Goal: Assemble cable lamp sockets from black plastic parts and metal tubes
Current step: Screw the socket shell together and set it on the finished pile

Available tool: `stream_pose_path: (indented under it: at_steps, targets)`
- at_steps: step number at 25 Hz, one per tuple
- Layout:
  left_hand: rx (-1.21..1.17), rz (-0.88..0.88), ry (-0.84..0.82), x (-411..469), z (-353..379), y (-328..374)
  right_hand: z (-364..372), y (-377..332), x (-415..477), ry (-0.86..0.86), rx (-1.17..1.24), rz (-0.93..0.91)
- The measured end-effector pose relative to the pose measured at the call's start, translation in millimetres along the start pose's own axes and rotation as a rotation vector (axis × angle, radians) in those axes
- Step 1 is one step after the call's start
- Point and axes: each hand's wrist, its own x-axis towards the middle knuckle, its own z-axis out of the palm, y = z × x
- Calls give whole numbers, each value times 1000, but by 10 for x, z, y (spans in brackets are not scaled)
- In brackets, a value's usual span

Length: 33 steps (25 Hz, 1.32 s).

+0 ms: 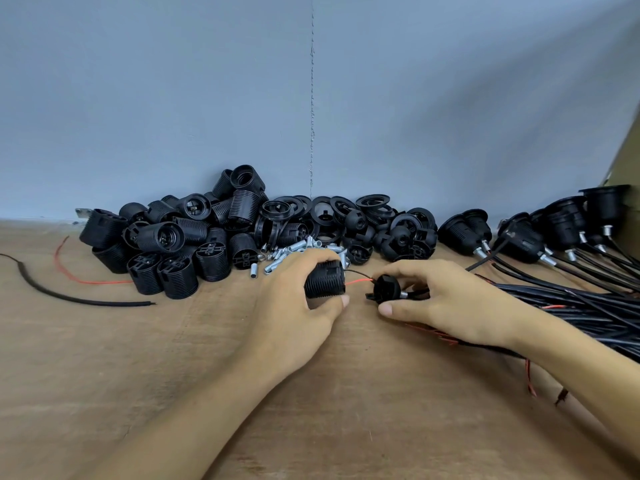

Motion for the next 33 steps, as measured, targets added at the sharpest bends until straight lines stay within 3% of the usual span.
stream_pose_path:
  at_steps: [5,8,14,24,28,33]
  targets:
    - [12,37,-53,-21,30,26,117,20,-9,193,6,-83]
    - [34,67,-111,-45,28,53,193,-51,-32,193,-133,-204]
    - [138,90,-237,-88,23,126,250,-137,-76,237,-183,-312]
    - [97,12,-183,-100,100,168,381,-163,-138,272,-285,-348]
    - [62,-4,-174,-107,129,164,425,-152,-132,199,-316,-330]
    - [23,-6,-169,-105,156,151,458,-147,-151,254,-229,-321]
